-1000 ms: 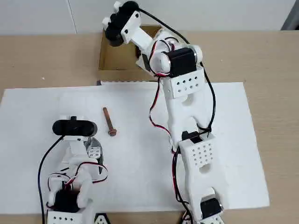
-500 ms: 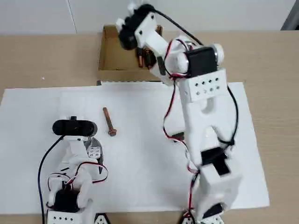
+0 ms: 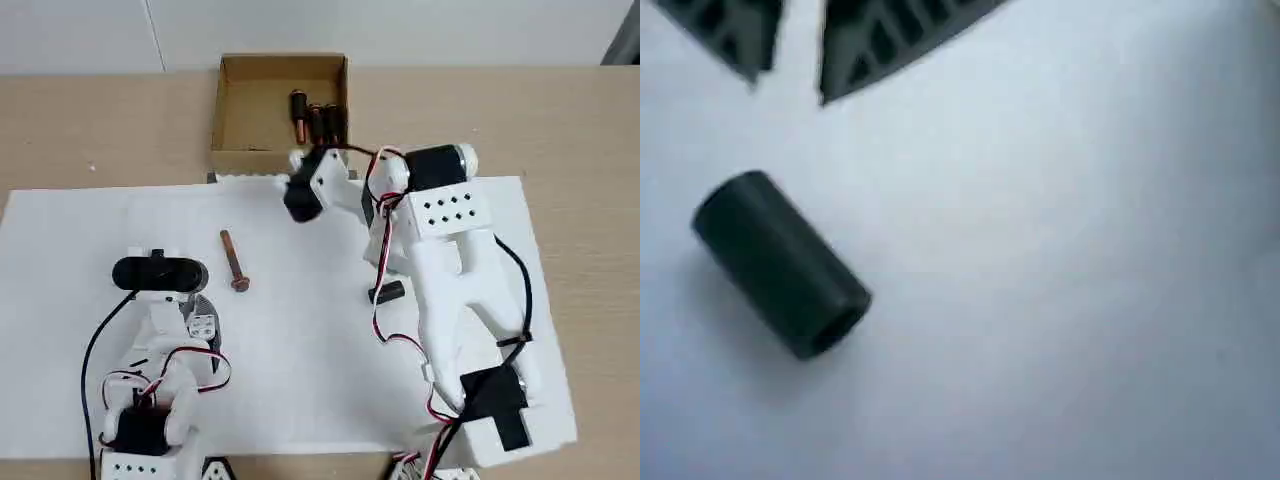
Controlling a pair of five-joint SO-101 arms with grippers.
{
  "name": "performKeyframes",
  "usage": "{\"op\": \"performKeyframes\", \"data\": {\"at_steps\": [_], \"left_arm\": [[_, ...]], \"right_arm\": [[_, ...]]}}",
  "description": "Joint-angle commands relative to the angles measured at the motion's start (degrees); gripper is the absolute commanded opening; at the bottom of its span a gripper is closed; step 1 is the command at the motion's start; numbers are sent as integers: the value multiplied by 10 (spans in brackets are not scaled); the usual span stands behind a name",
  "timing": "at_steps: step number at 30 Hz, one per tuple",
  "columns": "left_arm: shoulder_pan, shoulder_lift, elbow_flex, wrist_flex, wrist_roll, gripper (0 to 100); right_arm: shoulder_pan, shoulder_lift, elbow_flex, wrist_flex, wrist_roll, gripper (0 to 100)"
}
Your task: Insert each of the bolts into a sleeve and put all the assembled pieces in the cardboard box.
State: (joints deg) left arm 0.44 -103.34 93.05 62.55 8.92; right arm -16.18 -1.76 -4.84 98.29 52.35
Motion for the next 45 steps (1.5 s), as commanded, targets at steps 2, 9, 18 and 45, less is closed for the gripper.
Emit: {"op": "performKeyframes", "data": {"at_steps": [2, 9, 18, 45], "left_arm": [[-1, -5, -2, -4, -3, 6], [-2, -5, -2, -4, -3, 6], [-3, -5, -2, -4, -3, 6], [-4, -5, -2, -4, -3, 6]], "right_arm": [[15, -22, 40, -22, 16, 116], [10, -19, 131, -90, 68, 119], [9, 16, 175, -142, 98, 119], [-17, 133, 177, -174, 122, 117]]}}
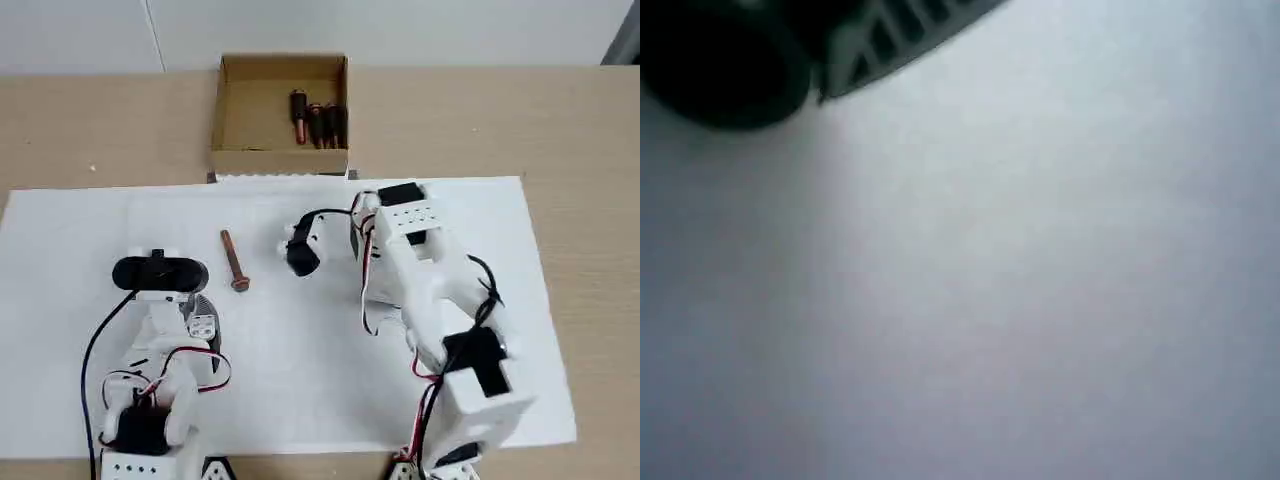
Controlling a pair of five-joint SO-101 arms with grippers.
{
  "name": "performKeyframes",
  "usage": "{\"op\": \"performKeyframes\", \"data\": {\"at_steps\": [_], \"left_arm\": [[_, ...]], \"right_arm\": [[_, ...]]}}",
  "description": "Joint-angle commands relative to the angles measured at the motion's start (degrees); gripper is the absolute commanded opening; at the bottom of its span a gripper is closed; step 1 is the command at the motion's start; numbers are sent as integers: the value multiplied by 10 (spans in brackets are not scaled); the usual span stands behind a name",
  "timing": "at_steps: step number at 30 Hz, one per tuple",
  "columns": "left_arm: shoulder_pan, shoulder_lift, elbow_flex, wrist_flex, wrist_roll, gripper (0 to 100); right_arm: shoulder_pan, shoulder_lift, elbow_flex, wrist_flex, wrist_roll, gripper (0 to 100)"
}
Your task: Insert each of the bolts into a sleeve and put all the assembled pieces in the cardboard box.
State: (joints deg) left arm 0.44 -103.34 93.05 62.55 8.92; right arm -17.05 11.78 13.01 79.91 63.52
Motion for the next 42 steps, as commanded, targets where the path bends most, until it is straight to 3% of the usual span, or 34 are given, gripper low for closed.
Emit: {"op": "performKeyframes", "data": {"at_steps": [1, 4, 10, 25, 35, 42], "left_arm": [[-4, -5, -2, -4, -3, 6], [-4, -5, -2, -4, -3, 6], [-4, -5, -2, -4, -3, 6], [0, -5, -2, -4, -4, 7], [-5, -5, -3, -4, -2, 7], [-5, -2, -73, -14, -4, 7]], "right_arm": [[-9, -2, -2, 10, 11, 116], [-10, -1, -2, 7, 11, 114], [-10, -1, -3, 9, 2, 17], [-6, -54, -234, 151, -198, 9], [17, -219, -231, 186, -425, 4], [70, -364, -125, 184, -477, 4]]}}
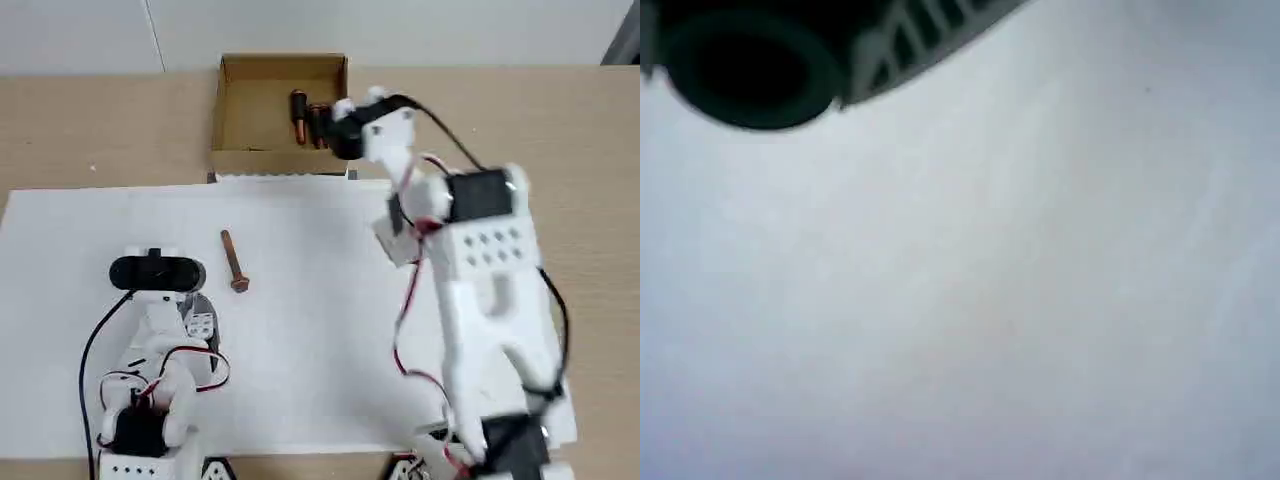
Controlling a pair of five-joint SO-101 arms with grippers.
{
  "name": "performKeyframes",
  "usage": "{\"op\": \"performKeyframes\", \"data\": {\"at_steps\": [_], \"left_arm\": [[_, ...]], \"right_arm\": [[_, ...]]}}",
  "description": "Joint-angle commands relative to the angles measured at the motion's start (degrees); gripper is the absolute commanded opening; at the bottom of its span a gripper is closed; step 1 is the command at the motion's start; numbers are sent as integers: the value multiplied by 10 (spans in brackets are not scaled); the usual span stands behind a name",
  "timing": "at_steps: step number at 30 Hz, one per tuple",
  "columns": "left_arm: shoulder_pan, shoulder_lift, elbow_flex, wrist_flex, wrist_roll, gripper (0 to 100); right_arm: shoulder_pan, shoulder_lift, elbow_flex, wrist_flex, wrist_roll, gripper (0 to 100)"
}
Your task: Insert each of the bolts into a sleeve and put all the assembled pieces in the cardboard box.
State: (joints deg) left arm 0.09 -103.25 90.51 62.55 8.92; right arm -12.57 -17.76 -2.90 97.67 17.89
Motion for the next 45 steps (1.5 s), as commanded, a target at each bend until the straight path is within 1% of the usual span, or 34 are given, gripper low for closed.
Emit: {"op": "performKeyframes", "data": {"at_steps": [1, 6, 10, 14, 23, 25, 29, 33, 40, 42, 45], "left_arm": [[-2, -3, -61, -14, -4, 7], [-2, 3, -105, -10, -4, 7], [-2, 79, -190, 5, -3, 7], [3, 224, -298, 39, -1, 6], [4, 544, -529, 185, -1, 6], [4, 613, -570, 200, -2, 6], [4, 749, -651, 220, 3, 6], [4, 865, -725, 220, 29, 6], [4, 1015, -827, 221, 32, 13], [4, 1041, -840, 221, 33, 43], [4, 1066, -851, 221, 58, 103]], "right_arm": [[36, -88, 58, 6, -26, 4], [83, -186, 171, 3, -39, 4], [117, -261, 245, 1, -46, 4], [151, -326, 287, 1, -47, 4], [218, -407, 327, -12, -45, 4], [230, -414, 328, -13, -46, 4], [240, -424, 338, -15, -46, 4], [243, -435, 338, -15, -46, 4], [243, -446, 339, -15, -46, 4], [243, -446, 339, -15, -46, 4], [243, -444, 339, -15, -46, 4]]}}
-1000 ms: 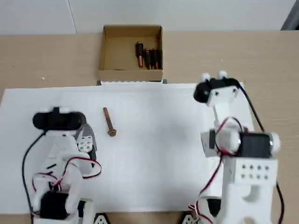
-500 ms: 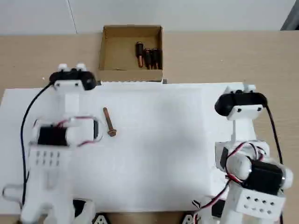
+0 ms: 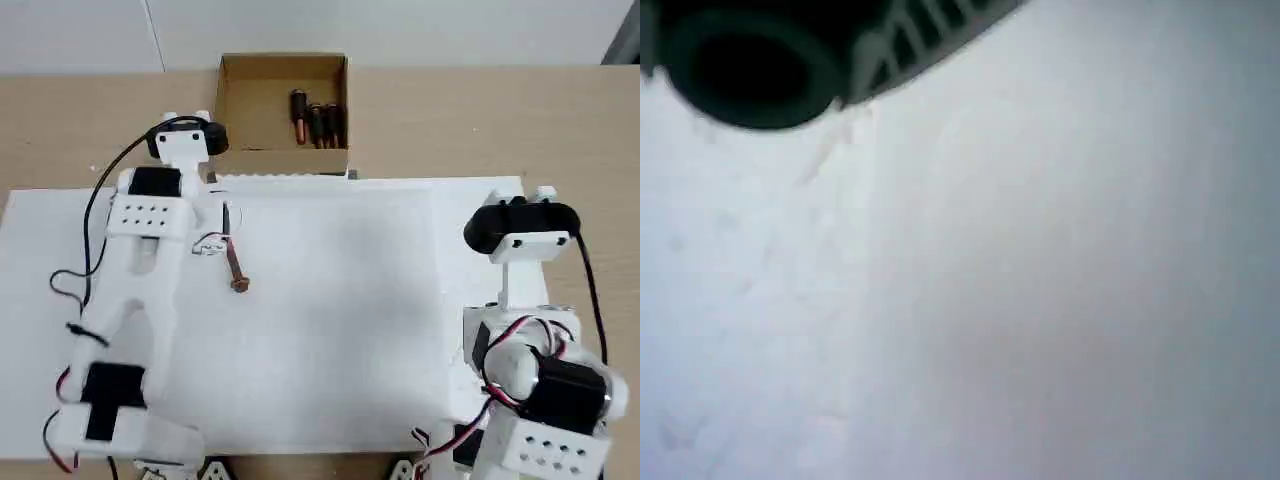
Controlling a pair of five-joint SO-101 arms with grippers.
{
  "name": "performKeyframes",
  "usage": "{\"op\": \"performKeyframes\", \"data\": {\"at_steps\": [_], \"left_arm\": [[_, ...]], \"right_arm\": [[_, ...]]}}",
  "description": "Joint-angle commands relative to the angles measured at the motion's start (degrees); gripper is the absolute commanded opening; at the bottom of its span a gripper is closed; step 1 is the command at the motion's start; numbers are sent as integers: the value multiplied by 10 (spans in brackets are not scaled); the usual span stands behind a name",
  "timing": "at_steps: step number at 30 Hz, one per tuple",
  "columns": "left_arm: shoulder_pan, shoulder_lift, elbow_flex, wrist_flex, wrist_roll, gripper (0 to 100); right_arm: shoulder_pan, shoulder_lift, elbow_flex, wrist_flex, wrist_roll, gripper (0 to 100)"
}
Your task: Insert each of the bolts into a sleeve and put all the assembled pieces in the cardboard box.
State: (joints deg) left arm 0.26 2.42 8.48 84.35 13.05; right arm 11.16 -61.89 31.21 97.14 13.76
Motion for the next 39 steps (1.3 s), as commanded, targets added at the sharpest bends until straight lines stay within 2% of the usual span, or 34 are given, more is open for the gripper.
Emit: {"op": "performKeyframes", "data": {"at_steps": [1, 11, 23, 25, 28, 33, 39], "left_arm": [[4, 18, -32, 3, 20, 114], [68, 88, -33, -29, 23, 119], [27, 145, -33, -55, 22, 118], [28, 151, -33, -55, 22, 91], [34, 159, -34, -55, 21, 0], [43, 148, -33, -51, 22, 5], [62, 67, -38, -55, 30, 5]], "right_arm": [[6, -3, -2, -10, -4, 4], [6, -5, 33, -26, -4, 4], [6, -5, 54, -36, -4, 4], [5, -5, 54, -36, -4, 4], [4, -5, 54, -37, -4, 4], [3, -5, 54, -37, -3, 4], [6, -5, 54, -37, -1, 4]]}}
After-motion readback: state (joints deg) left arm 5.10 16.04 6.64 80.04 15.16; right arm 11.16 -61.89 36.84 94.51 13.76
